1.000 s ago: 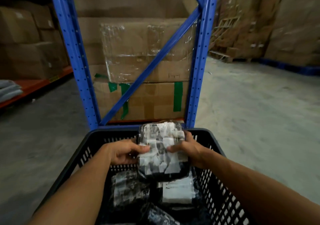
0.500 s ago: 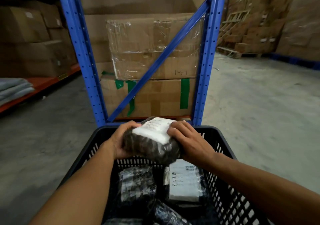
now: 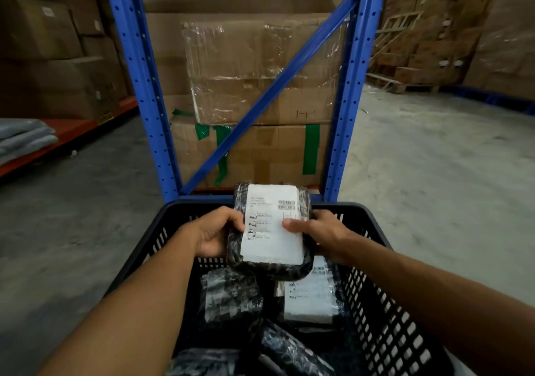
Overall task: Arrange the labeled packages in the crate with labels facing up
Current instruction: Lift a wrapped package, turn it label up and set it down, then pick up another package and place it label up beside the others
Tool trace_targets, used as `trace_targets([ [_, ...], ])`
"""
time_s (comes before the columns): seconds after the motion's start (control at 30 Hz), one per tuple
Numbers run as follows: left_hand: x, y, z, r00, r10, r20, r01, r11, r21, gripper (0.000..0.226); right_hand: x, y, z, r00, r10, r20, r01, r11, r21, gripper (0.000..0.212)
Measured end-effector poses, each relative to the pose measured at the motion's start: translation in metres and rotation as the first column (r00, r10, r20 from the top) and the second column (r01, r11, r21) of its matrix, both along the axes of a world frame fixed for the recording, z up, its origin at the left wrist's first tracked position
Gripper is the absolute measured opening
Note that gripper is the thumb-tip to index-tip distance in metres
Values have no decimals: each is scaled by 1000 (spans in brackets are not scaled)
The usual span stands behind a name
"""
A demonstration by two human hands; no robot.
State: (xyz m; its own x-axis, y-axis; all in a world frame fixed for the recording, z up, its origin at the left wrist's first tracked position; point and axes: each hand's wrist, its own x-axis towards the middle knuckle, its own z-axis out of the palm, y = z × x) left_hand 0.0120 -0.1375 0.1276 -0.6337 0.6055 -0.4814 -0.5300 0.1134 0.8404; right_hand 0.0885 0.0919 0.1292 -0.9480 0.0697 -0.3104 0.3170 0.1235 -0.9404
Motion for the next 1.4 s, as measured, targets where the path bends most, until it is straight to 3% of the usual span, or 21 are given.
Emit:
trace_targets([
  [0.13, 9, 14, 4, 981, -188, 57, 196, 948, -249, 61, 5, 11, -13, 974, 26, 226, -40, 997, 59, 36],
  [0.23, 21, 32, -5, 955, -284, 86, 295, 875, -385, 50, 15, 16, -30, 941, -6, 339, -27, 995, 91, 39],
  [0.43, 30, 79, -40, 977, -209, -28, 153, 795, -587, 35, 23, 26, -40, 924, -90, 371, -23, 957, 290, 44],
  [0.57, 21, 93, -46, 964, -243, -104, 107, 720, -686, 38, 18, 30, -47, 917, -151, 368, 8, 932, 363, 55],
  [0.67, 23, 99, -58, 956, -270, -112, 109, 686, -719, 51, 14, 29, -56, 902, -146, 406, -16, 928, 371, 51],
  [0.9, 24, 102, -67, 953, -237, -188, 31, 695, -718, 49, 2, 28, -59, 882, -128, 452, -89, 899, 429, 49],
  [0.97, 27, 98, -66, 943, -271, -195, 49, 691, -722, 52, 1, 23, -56, 881, -94, 464, -180, 839, 513, 53],
  [1.0, 27, 94, -63, 934, -306, -184, 79, 679, -729, 55, 1, 18, -54, 892, -104, 440, -218, 754, 620, 58],
  [1.07, 22, 82, -54, 926, -346, -148, 119, 642, -757, 61, -3, 2, -44, 959, -177, 222, -104, 507, 856, 69],
  [1.1, 17, 74, -49, 928, -342, -146, 106, 620, -778, 63, -6, -9, -38, 986, -165, 36, 43, 447, 893, 68],
  [1.13, 10, 63, -45, 932, -321, -167, 65, 603, -795, 64, -11, -23, -34, 985, -104, -140, 172, 449, 877, 62],
  [1.2, -2, 41, -39, 928, -282, -242, -44, 562, -826, 63, -20, -53, -27, 971, -29, -238, 211, 579, 788, 50],
  [1.3, -13, -4, -48, 925, -253, -285, -144, 460, -876, 52, -35, -105, -39, 1000, -13, -1, 11, 808, 589, 15],
  [1.4, -17, -36, -72, 945, -238, -224, -112, 407, -907, 49, -45, -140, -77, 967, 118, 227, -231, 784, 576, 35],
])
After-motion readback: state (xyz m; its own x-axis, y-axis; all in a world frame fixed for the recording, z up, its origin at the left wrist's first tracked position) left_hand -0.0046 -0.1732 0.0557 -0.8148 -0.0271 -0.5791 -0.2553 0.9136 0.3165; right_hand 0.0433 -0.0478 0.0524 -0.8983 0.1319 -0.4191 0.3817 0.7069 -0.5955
